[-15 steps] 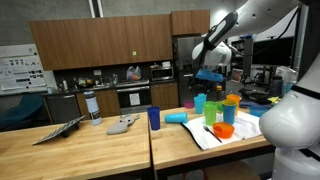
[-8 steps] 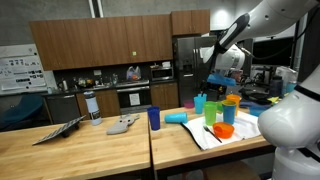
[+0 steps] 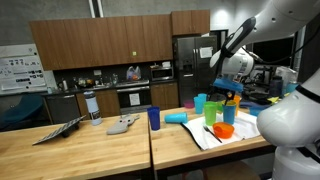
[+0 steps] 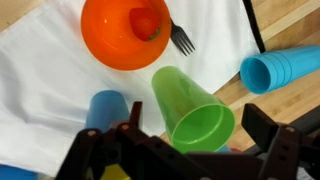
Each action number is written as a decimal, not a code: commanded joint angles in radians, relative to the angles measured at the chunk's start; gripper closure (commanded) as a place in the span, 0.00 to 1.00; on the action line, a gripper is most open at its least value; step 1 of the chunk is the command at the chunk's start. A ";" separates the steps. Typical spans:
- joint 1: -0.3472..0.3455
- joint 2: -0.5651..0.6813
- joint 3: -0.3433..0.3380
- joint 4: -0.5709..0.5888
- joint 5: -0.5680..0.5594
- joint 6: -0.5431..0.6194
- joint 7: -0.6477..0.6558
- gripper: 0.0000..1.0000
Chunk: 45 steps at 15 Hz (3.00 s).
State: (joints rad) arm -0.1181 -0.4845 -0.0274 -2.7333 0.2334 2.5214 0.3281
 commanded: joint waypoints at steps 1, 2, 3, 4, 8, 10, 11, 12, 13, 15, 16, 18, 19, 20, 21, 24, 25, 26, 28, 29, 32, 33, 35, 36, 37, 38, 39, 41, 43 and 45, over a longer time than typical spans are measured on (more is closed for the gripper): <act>-0.037 -0.010 -0.015 -0.045 0.025 0.105 0.048 0.00; -0.039 -0.008 -0.007 -0.068 0.037 0.163 0.075 0.00; -0.042 0.024 -0.010 -0.038 0.047 0.191 0.087 0.00; -0.045 0.024 -0.016 -0.047 0.053 0.228 0.084 0.00; -0.001 0.057 -0.014 -0.047 0.118 0.309 0.093 0.00; 0.024 0.084 -0.012 -0.023 0.141 0.273 0.093 0.00; 0.054 0.092 -0.022 -0.016 0.169 0.248 0.082 0.00; 0.076 0.103 -0.028 -0.008 0.194 0.236 0.078 0.00; 0.090 0.117 -0.035 0.004 0.214 0.223 0.069 0.00; 0.118 0.138 -0.033 0.011 0.257 0.209 0.074 0.00; 0.119 0.149 -0.036 0.021 0.266 0.196 0.070 0.00; 0.116 0.161 -0.025 0.022 0.277 0.190 0.087 0.00; 0.107 0.166 -0.028 0.027 0.273 0.179 0.086 0.00; 0.098 0.167 -0.029 0.029 0.267 0.172 0.087 0.00; 0.093 0.163 -0.023 0.020 0.264 0.177 0.101 0.00; 0.074 0.157 -0.026 0.016 0.260 0.177 0.116 0.00; 0.070 0.155 -0.022 0.012 0.260 0.181 0.124 0.00; 0.065 0.158 -0.027 0.020 0.258 0.177 0.118 0.00; 0.066 0.160 -0.023 0.018 0.265 0.185 0.124 0.00; 0.064 0.163 -0.026 0.025 0.264 0.181 0.123 0.00; 0.065 0.165 -0.026 0.027 0.278 0.199 0.139 0.00; 0.061 0.169 -0.028 0.029 0.282 0.210 0.147 0.00; 0.062 0.171 -0.029 0.027 0.295 0.222 0.161 0.00; 0.061 0.174 -0.034 0.030 0.299 0.223 0.162 0.00; 0.059 0.173 -0.034 0.027 0.302 0.229 0.170 0.00; 0.060 0.171 -0.034 0.022 0.309 0.236 0.174 0.00; 0.056 0.177 -0.040 0.027 0.309 0.237 0.172 0.00; 0.063 0.188 -0.049 0.026 0.326 0.246 0.162 0.00; 0.069 0.216 -0.071 0.042 0.358 0.247 0.142 0.00; 0.080 0.233 -0.079 0.044 0.406 0.263 0.125 0.00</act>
State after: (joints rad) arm -0.0581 -0.2927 -0.0842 -2.7142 0.5708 2.7655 0.4840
